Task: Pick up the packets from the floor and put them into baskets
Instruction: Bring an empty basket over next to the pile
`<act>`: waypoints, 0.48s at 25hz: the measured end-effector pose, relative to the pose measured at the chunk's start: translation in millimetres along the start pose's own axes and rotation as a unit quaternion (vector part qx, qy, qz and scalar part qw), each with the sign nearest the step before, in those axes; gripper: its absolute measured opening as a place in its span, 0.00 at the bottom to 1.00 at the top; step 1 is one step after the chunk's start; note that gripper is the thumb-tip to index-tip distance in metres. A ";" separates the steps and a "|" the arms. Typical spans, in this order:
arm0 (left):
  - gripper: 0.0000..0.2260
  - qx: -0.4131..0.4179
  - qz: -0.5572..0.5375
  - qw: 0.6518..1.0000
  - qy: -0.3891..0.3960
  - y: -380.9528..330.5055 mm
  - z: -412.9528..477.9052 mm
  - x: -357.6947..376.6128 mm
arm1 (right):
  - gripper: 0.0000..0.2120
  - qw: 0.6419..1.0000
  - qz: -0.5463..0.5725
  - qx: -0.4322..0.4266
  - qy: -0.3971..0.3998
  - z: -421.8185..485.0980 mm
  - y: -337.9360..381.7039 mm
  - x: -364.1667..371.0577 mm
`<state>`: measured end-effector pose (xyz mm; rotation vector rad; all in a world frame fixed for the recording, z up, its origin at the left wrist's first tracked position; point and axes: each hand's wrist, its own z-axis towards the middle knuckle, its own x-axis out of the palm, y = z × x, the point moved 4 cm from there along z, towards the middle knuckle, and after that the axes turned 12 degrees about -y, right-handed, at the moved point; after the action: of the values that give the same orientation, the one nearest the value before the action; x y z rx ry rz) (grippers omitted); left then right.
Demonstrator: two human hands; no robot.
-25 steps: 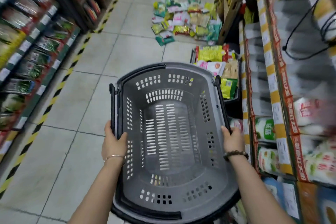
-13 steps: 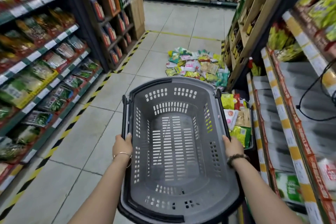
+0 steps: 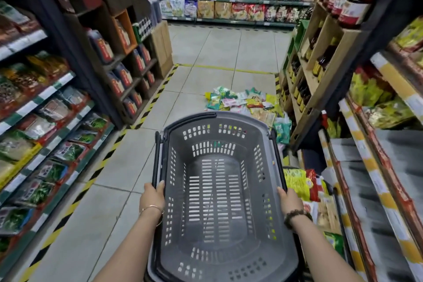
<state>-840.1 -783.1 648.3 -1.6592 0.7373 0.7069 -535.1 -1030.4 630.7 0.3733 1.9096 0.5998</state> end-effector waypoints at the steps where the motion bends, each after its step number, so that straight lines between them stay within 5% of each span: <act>1: 0.16 0.006 0.003 1.000 0.006 -17.6 18.7 8.2 | 0.19 1.000 0.005 0.008 -0.002 17.0 11.4 4.2; 12: 0.19 0.127 0.060 0.980 0.140 -233.7 245.0 139.7 | 0.23 0.974 0.092 0.173 -0.111 166.1 127.2 49.8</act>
<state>-588.5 -517.3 635.0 -1.5022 1.0892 0.4426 -404.6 -860.6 610.9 0.8142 1.7714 0.3235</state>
